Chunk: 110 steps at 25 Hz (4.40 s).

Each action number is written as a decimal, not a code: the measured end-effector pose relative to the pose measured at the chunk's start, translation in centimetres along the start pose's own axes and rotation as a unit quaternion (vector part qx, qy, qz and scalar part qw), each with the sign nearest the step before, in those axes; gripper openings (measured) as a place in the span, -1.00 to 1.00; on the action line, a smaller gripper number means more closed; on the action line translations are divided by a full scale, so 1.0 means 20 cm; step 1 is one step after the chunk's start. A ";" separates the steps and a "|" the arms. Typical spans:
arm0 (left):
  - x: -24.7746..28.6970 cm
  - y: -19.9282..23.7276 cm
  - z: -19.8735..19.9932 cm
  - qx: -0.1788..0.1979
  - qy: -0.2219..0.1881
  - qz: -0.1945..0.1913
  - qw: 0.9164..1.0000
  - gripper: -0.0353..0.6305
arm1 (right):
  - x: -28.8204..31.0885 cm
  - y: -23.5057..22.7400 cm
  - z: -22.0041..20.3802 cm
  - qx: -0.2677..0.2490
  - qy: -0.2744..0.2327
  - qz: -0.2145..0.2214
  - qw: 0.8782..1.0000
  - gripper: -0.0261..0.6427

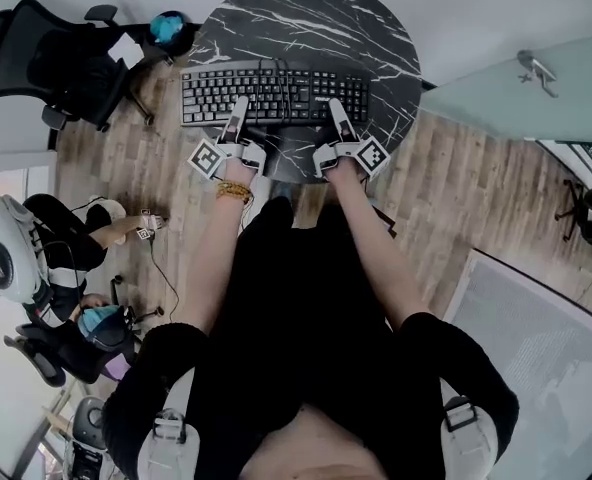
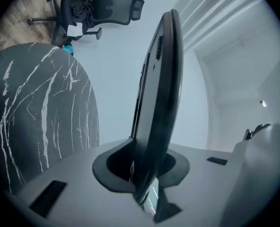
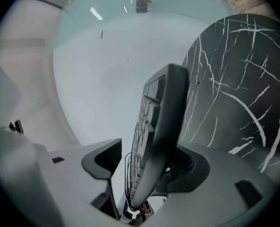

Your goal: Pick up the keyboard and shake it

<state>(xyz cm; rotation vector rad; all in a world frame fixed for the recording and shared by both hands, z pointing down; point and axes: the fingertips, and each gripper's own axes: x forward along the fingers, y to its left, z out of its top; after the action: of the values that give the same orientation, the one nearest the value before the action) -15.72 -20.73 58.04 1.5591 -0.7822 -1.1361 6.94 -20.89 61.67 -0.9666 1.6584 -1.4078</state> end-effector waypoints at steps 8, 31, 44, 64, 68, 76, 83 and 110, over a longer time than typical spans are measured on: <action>0.06 -0.06 -0.14 -0.040 -0.003 -0.012 0.999 -0.66 | 0.10 0.18 -0.03 -0.041 0.001 0.044 0.998 -0.12; 0.06 -0.15 -0.23 -0.073 -0.002 -0.041 0.997 -0.66 | 0.04 0.41 0.04 -0.058 -0.067 0.092 0.992 -0.56; 0.03 -0.19 -0.05 -0.002 -0.071 -0.049 0.996 -0.35 | 0.00 0.38 0.10 -0.018 -0.049 0.082 0.995 -0.60; -0.04 -0.37 0.26 0.037 -0.031 -0.106 0.993 -0.24 | -0.11 0.59 0.30 -0.064 -0.027 0.138 0.988 -0.51; -0.09 -0.42 0.24 0.039 0.062 -0.110 0.991 -0.51 | -0.10 0.64 0.29 -0.055 0.002 0.143 0.988 -0.51; -0.12 -0.51 0.21 0.042 0.132 -0.124 0.983 -0.62 | -0.14 0.77 0.34 -0.136 0.044 0.173 0.975 -0.39; -0.11 -0.49 0.26 0.032 0.140 -0.107 0.984 -0.62 | -0.24 0.77 0.38 -0.181 0.115 0.184 0.959 -0.38; -0.08 -0.58 0.20 0.023 0.324 -0.128 0.937 -0.61 | -0.35 0.74 0.39 -0.164 0.329 0.214 0.905 -0.35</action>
<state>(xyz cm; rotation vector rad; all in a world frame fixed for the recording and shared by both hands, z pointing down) -20.74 -17.42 47.30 1.9593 -0.1646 -0.6981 15.85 -16.30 46.43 -0.2341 2.4829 -1.2324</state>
